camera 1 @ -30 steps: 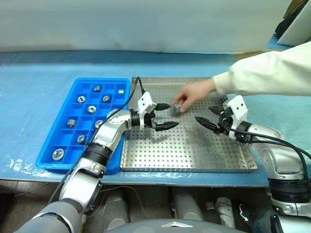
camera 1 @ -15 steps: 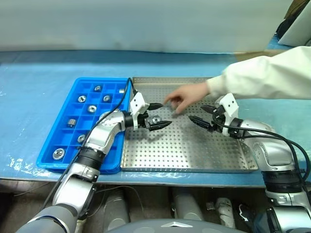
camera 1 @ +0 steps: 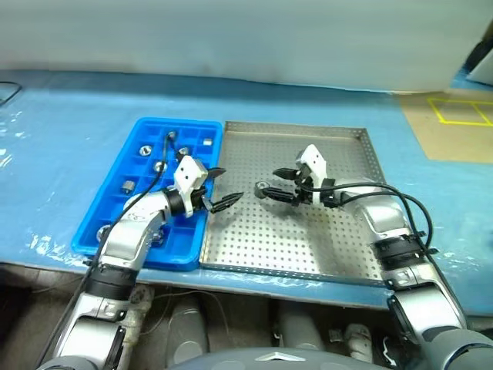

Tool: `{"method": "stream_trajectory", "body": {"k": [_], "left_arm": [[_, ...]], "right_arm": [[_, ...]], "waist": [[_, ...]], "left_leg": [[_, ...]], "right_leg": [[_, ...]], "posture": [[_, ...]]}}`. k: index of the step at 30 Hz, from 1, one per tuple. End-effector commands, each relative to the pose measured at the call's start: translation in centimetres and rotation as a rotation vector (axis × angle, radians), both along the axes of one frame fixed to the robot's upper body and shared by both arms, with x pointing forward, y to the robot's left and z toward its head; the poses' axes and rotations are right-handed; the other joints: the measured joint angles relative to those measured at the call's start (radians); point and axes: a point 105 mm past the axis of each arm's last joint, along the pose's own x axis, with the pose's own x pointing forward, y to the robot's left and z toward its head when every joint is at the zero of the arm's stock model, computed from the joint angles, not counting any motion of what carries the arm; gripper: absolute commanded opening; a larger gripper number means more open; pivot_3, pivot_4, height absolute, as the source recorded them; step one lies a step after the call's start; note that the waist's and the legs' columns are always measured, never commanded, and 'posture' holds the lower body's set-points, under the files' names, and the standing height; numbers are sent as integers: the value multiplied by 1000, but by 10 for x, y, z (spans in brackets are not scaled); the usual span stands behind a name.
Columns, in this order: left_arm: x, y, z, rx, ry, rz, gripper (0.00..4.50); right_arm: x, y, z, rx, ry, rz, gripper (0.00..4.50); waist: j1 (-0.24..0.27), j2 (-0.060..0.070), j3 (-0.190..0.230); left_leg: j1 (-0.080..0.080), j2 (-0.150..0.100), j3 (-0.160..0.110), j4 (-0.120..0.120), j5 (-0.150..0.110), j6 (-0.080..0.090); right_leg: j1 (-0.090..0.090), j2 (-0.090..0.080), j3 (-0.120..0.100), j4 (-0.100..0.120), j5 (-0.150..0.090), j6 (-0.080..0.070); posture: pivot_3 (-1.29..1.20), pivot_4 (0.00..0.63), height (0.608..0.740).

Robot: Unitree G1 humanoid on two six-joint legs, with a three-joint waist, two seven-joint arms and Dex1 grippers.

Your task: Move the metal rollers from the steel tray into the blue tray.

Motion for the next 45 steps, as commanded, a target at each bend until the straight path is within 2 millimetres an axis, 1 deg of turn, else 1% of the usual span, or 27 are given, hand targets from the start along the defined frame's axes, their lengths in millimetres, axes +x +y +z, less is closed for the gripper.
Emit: {"method": "stream_trajectory", "body": {"k": [1, 3, 5, 6, 8, 11, 12, 14, 16, 18, 20, 22, 27, 29, 31, 33, 35, 41, 45], "left_arm": [[-8, 5, 16, -15, -56, 39, 4302], [-11, 11, 16, -14, -51, 65, 4302], [-14, 16, 14, -5, -45, 90, 4302], [-16, 18, 14, -1, -45, 98, 4302], [-16, 21, 16, 1, -51, 116, 4302], [-17, 32, 22, -2, -74, 172, 4302], [-17, 36, 24, -4, -80, 194, 4302], [-22, 47, 26, -1, -85, 241, 4302], [-29, 58, 24, 12, -82, 291, 4302], [-38, 69, 23, 21, -78, 347, 4302], [-45, 78, 22, 25, -75, 394, 4302], [-54, 87, 20, 35, -70, 449, 4302], [-67, 107, 19, 54, -69, 541, 4302], [-70, 114, 21, 63, -72, 565, 4302], [-71, 120, 22, 67, -73, 581, 4302], [-70, 122, 21, 74, -69, 579, 4302], [-68, 122, 20, 75, -67, 570, 4302], [-54, 108, 19, 60, -64, 507, 4302], [-51, 104, 18, 61, -62, 489, 4302]], "right_arm": [[11, -8, -22, -121, -20, -20, 3302], [14, -2, -16, -73, -19, -3, 2712], [20, 2, -9, -57, -45, 4, 1953], [22, 3, -5, -48, -58, 2, 1694], [27, 11, 9, 20, -85, 10, 1674], [31, 35, 54, 266, -116, 47, 1674], [30, 42, 64, 316, -120, 73, 1674], [24, 58, 77, 369, -114, 151, 1674], [14, 76, 81, 380, -97, 262, 1674], [2, 93, 79, 367, -75, 365, 1674], [-9, 105, 72, 332, -57, 450, 1674], [-25, 117, 56, 259, -26, 562, 1674], [-55, 130, 24, 119, 24, 747, 1674], [-65, 131, 14, 81, 43, 793, 1674], [-71, 130, 10, 68, 64, 817, 1674], [-71, 128, 10, 69, 60, 805, 1674], [-68, 128, 10, 71, 49, 776, 1674], [-57, 124, 10, 68, 11, 702, 1674], [-51, 121, 11, 72, -14, 651, 1674]], "waist": [[23, 0, 0], [32, 0, 0], [39, 0, 0], [40, 0, 0], [40, 0, 0], [40, 0, 0], [40, 0, 0], [42, 0, 0], [53, 0, 0], [71, 0, 0], [88, 0, 0], [109, 0, 0], [159, 0, 0], [176, 0, 0], [181, 0, 0], [183, 0, 0], [182, 0, 0], [177, 0, 0], [171, -1, 0]], "left_leg": [[0, 0, 0, 0, 0, 0], [0, 0, 0, 0, 0, -1], [0, 0, 0, 0, 0, -1], [0, 0, 0, 0, 1, -1], [0, 1, 0, 0, 1, -2], [-1, 2, 0, -3, 2, -4], [-2, 3, 0, -3, 3, -5], [-3, 4, 0, -5, 4, -7], [-3, 5, 0, -8, 5, -8], [-3, 6, -1, -12, 6, -10], [-5, 6, -3, -15, 7, -12], [-8, 7, -6, -15, 8, -13], [-12, 7, -10, -14, 8, -14], [-12, 8, -11, -14, 8, -14], [-9, 7, -12, -15, 8, -14], [-4, 7, -12, -16, 8, -14], [-2, 7, -12, -17, 8, -14], [-1, 7, -12, -17, 9, -15], [-1, 6, -12, -17, 10, -17]], "right_leg": [[0, 0, 0, 0, 0, 0], [0, -1, 0, 0, 0, 0], [0, 0, 0, 1, 0, 0], [0, 0, 0, 1, 0, 0], [-1, 1, 0, 2, 0, 0], [-3, 2, 0, 2, 0, 0], [-5, 3, 0, 4, 0, 0], [-9, 4, 0, 6, 0, 0], [-10, 4, -1, 6, -1, -3], [-10, 5, -2, 5, -3, -4], [-10, 5, -4, 4, -3, -6], [-12, 6, -6, 4, -3, -6], [-11, 6, -10, 3, -4, -6], [-11, 5, -11, 3, -4, -6], [-8, 5, -11, 4, -4, -6], [-5, 5, -11, 4, -7, 0], [-3, 5, -10, 4, -8, 1], [-4, 5, -10, 5, -8, 1], [-4, 6, -9, 5, -5, -4]], "posture": [[-2, 150, 740], [29, 150, 740], [43, 150, 740], [49, 150, 740], [86, 150, 740], [138, 150, 740], [153, 150, 740], [210, 150, 740], [262, 150, 740], [313, 150, 740], [351, 150, 740], [392, 150, 740], [425, 150, 740], [428, 150, 740], [415, 150, 740], [399, 150, 740], [380, 150, 740], [330, 150, 740], [320, 150, 740]]}}
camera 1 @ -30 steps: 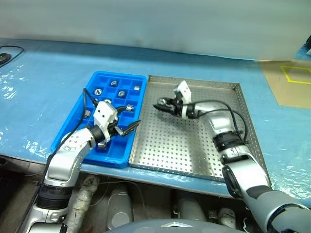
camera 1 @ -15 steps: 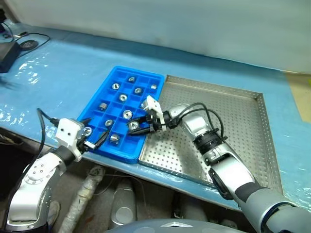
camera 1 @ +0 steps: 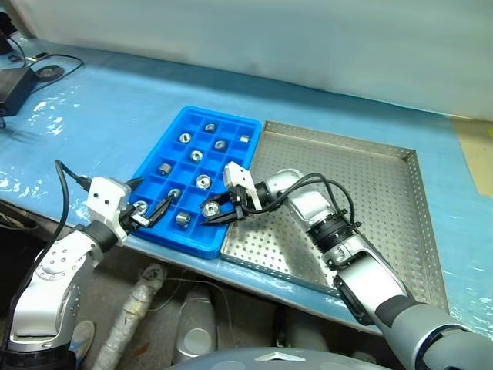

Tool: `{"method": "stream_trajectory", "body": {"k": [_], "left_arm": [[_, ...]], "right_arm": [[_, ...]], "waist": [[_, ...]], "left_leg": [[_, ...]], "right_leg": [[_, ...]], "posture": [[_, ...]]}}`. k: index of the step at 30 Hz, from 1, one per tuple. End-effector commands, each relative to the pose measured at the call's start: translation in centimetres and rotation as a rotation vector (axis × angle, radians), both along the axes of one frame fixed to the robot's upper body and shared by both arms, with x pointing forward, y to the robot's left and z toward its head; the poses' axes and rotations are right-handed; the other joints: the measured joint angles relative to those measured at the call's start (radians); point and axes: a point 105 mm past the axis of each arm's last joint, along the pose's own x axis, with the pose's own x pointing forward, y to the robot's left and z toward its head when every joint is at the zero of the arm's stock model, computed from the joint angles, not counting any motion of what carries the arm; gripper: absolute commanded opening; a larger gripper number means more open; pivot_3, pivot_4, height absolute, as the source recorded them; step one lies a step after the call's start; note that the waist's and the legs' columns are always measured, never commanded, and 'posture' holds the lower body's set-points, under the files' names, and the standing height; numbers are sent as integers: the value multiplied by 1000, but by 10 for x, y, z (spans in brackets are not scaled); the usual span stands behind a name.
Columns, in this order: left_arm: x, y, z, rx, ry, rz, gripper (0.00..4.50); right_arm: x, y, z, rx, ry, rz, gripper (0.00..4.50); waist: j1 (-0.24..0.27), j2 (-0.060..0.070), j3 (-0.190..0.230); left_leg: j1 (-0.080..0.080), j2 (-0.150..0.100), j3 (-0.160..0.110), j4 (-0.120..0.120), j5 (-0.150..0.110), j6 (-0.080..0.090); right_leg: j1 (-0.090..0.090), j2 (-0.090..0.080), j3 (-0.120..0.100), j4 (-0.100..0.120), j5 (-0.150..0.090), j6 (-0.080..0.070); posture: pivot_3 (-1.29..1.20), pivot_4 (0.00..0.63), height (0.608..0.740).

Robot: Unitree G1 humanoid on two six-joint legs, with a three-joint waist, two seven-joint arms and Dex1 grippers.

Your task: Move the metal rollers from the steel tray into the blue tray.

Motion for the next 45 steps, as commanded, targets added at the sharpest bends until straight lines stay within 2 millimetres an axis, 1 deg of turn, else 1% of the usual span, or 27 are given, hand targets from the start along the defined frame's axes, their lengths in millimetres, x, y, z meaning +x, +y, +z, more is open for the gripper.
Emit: {"method": "stream_trajectory", "body": {"k": [1, 8, 10, 12, 14, 15, 18, 20, 21, 24, 28, 33, 35, 37, 38, 39, 42, 45], "left_arm": [[1, -4, 7, 19, -32, -25, 4302], [-1, -8, 5, 14, -26, -33, 4302], [0, -12, 5, 7, -27, -43, 4302], [1, -17, 5, 0, -30, -58, 4302], [4, -24, 4, -9, -34, -81, 4302], [7, -28, 5, -14, -36, -99, 4302], [18, -41, 5, -20, -40, -162, 4302], [28, -52, 7, -28, -45, -218, 4302], [32, -57, 8, -30, -48, -244, 4302], [47, -73, 10, -29, -56, -334, 4302], [66, -90, 15, -32, -85, -408, 4302], [91, -97, 24, -20, -159, -382, 4302], [98, -99, 25, -23, -174, -372, 4302], [101, -102, 27, -36, -188, -375, 4302], [102, -103, 27, -40, -195, -378, 4500], [102, -104, 28, -39, -206, -375, 4500], [108, -101, 33, -42, -235, -335, 4500], [111, -100, 32, -25, -246, -322, 4500]], "right_arm": [[7, -4, 0, 14, -23, -57, 1674], [10, -3, -3, 21, -33, -80, 1674], [12, -2, 0, 42, -30, -95, 2410], [16, -2, 2, 61, -33, -119, 3017], [24, -3, 6, 83, -49, -166, 3583], [28, -5, 10, 101, -57, -195, 3954], [41, -15, 25, 161, -78, -284, 3954], [50, -27, 34, 183, -104, -352, 3954], [53, -34, 37, 189, -115, -381, 3954], [63, -65, 44, 214, -134, -514, 3954], [67, -106, 46, 222, -159, -677, 3954], [62, -141, 44, 214, -177, -815, 3954], [60, -150, 44, 215, -183, -853, 3954], [57, -154, 45, 228, -177, -863, 3954], [55, -154, 46, 235, -171, -856, 4320], [54, -154, 48, 244, -169, -856, 4464], [63, -158, 54, 259, -200, -909, 4464], [67, -156, 57, 263, -204, -901, 4464]], "waist": [[-1, 0, 0], [-3, 0, 0], [-3, 0, 0], [-3, 0, 0], [0, 0, 0], [0, 0, 0], [-2, 0, 0], [-10, 0, 0], [-14, 0, 0], [-41, 0, 0], [-85, -1, -1], [-149, -1, -1], [-166, -1, -1], [-177, -1, -1], [-181, -1, -1], [-185, -1, -1], [-187, -1, -1], [-186, -1, -1]], "left_leg": [[0, 0, 0, 0, 0, 0], [0, 0, 0, 0, 0, -1], [0, 0, 0, 0, 0, -1], [0, 0, 0, 0, 0, -1], [0, 0, 0, 0, 0, -1], [0, 0, 0, 0, 0, -1], [0, 0, 0, 0, 0, -1], [0, 0, 0, 1, 1, -2], [0, -1, 0, 1, 1, -2], [-1, -1, 1, 4, 1, -2], [-1, -1, 1, 4, 3, -4], [0, -1, 2, 4, 4, -5], [1, -1, 2, 4, 4, -5], [2, 0, 3, 4, 2, -3], [2, 1, 3, 4, 2, -2], [3, 1, 3, 4, 2, -2], [3, 1, 3, 5, 2, -2], [3, 2, 4, 5, 2, -2]], "right_leg": [[0, 0, 0, 0, 0, 0], [-1, 0, 0, 0, 0, -1], [-1, 0, 0, 0, 0, -1], [-1, 0, 0, 1, 0, 0], [0, 0, 0, 1, 0, -1], [0, 0, 0, 1, 0, -1], [-1, 0, 0, 2, 0, -1], [-1, 0, 0, 2, 0, -1], [0, 0, 0, 3, 1, -1], [-1, 0, 1, 4, 1, -1], [0, 0, 2, 4, 1, -1], [-1, 1, 4, 4, 1, -1], [-1, 3, 5, 4, 1, -1], [-1, 4, 7, 4, 1, -1], [-1, 5, 7, 4, 1, -1], [-1, 5, 7, 4, 1, -1], [-1, 6, 8, 4, 2, -2], [-1, 6, 8, 5, 2, -2]], "posture": [[321, 150, 740], [329, 150, 740], [326, 150, 740], [315, 150, 740], [285, 150, 740], [258, 150, 740], [180, 150, 740], [131, 150, 740], [59, 150, 740], [-34, 150, 740], [-145, 150, 740], [-219, 150, 740], [-243, 150, 740], [-259, 150, 740], [-259, 150, 740], [-258, 150, 740], [-244, 150, 740], [-223, 150, 740]]}}
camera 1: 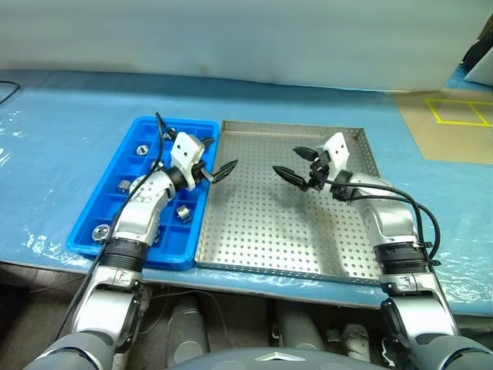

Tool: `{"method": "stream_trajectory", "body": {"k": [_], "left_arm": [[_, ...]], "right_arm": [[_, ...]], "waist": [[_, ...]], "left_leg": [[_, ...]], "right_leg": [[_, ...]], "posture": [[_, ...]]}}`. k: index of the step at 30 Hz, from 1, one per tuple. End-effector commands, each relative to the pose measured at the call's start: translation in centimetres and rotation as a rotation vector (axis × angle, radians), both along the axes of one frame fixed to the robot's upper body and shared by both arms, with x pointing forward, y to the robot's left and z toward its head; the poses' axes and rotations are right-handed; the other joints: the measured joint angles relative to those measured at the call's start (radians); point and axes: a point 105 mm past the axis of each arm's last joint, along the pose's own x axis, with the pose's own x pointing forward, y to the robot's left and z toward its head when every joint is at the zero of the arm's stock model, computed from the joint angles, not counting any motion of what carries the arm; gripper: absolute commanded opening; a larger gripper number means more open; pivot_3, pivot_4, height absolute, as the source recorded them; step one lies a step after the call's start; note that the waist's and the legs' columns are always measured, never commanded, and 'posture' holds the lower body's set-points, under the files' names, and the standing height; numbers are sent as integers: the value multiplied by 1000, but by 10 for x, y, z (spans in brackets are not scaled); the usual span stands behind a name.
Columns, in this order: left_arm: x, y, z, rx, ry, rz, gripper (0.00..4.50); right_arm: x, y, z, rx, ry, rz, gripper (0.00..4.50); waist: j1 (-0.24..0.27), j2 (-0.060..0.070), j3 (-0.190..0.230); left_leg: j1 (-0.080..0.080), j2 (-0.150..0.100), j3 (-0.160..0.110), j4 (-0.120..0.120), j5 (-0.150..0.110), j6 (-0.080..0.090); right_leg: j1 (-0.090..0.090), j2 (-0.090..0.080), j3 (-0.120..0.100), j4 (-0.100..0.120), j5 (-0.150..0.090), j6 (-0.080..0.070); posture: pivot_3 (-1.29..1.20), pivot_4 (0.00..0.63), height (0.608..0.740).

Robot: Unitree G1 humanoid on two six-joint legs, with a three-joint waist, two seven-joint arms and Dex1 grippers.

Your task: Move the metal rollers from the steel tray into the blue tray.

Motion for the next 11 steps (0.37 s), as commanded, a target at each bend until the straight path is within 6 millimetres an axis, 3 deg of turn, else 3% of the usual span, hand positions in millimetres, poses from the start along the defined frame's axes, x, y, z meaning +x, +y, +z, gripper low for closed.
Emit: {"method": "stream_trajectory", "body": {"k": [1, 11], "left_arm": [[4, 2, 15, 2, -78, 25, 4500], [1, -2, 16, -32, -93, 35, 4500]], "right_arm": [[5, 2, 22, 22, -77, 12, 4464], [14, 14, 25, 0, -92, 70, 4464]], "waist": [[1, 0, 0], [15, 0, 0]], "left_leg": [[0, 0, 0, 0, 0, 0], [0, 0, 0, 0, 0, 1]], "right_leg": [[0, 0, 0, 0, 0, 0], [0, 0, 0, 0, 0, 0]], "posture": [[-223, 150, 740], [-158, 150, 740]]}}
